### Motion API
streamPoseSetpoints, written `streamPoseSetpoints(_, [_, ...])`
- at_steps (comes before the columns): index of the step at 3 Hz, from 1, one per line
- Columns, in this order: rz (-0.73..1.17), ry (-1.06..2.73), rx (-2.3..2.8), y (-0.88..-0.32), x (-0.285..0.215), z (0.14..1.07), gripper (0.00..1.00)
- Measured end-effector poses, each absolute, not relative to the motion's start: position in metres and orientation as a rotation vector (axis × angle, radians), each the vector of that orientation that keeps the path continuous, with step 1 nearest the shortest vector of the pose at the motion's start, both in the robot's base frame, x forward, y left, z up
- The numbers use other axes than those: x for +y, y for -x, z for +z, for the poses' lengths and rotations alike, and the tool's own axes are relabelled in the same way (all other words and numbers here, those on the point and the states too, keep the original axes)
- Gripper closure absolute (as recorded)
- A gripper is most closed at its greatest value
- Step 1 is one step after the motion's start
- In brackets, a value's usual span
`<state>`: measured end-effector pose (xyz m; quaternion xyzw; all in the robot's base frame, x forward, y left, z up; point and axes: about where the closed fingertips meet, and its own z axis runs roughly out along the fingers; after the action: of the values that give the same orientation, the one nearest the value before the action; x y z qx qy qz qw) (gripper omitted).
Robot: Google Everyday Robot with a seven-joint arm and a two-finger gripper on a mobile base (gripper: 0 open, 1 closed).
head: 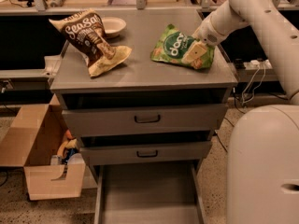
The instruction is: Place green rice chip bag into bottom drawer
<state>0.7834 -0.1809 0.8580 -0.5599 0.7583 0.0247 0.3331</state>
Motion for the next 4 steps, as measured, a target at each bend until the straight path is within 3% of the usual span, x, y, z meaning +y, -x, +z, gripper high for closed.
streamPoseSetpoints(2, [0.074,1.384,1.944,-0.768,-0.179,0.886,0.95])
streamPoseSetpoints(4, [0.172,1.284,1.807,-0.704,-0.190,0.947,1.00])
